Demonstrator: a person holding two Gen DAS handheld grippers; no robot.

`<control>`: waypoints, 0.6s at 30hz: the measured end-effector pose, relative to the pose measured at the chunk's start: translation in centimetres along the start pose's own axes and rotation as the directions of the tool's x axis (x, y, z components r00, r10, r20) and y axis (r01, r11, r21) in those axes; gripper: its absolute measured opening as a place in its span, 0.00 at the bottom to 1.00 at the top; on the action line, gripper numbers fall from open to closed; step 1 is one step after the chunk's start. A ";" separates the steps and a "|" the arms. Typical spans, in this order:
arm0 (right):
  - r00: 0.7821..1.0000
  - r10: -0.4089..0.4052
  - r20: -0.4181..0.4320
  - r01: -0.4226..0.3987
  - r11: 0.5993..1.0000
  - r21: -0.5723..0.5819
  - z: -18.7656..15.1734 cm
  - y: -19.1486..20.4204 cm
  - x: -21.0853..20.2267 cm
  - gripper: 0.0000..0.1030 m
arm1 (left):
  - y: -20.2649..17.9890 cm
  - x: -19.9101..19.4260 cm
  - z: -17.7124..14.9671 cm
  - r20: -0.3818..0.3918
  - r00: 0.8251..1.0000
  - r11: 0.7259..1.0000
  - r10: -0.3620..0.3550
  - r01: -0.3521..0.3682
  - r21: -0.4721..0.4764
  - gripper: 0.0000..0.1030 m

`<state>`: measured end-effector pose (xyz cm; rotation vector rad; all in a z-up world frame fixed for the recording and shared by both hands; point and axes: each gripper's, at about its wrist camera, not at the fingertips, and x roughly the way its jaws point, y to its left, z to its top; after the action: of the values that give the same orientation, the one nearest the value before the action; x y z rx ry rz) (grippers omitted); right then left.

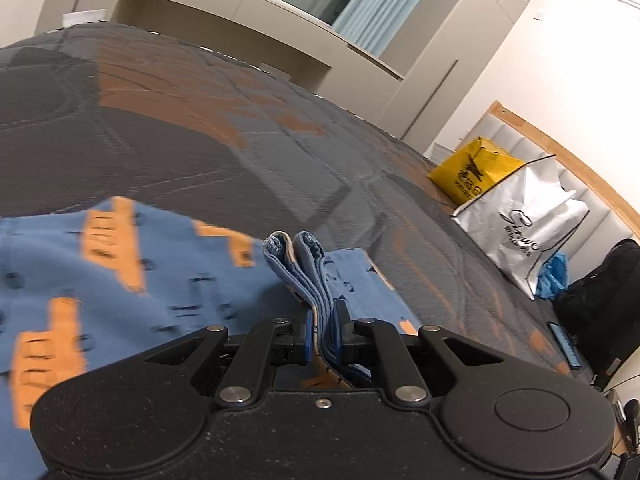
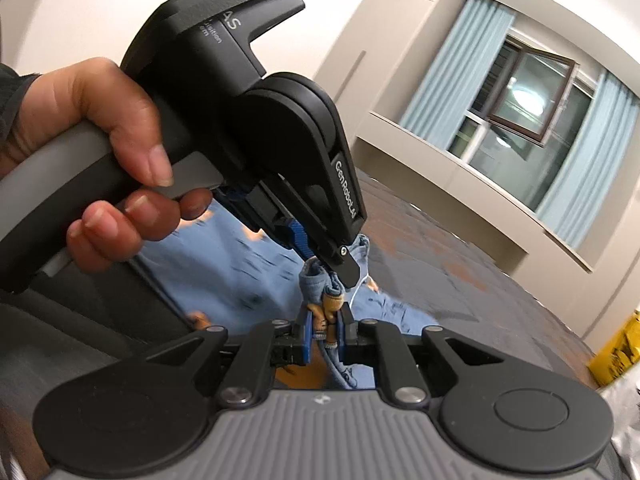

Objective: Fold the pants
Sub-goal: 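Grasp the folded edge with the left gripper beside the right gripper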

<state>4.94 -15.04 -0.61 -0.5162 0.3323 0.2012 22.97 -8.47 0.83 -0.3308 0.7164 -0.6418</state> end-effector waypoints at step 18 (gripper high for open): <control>0.989 0.148 0.021 -0.147 0.989 -0.026 2.4 3.0 2.1 0.13 | 5.6 -4.4 -0.5 0.010 0.996 0.996 0.090 -0.090 -0.029 0.10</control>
<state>6.68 -10.98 -0.74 -0.5136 0.3463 0.3548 22.44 -1.39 -0.04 -0.3267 0.7264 -0.5444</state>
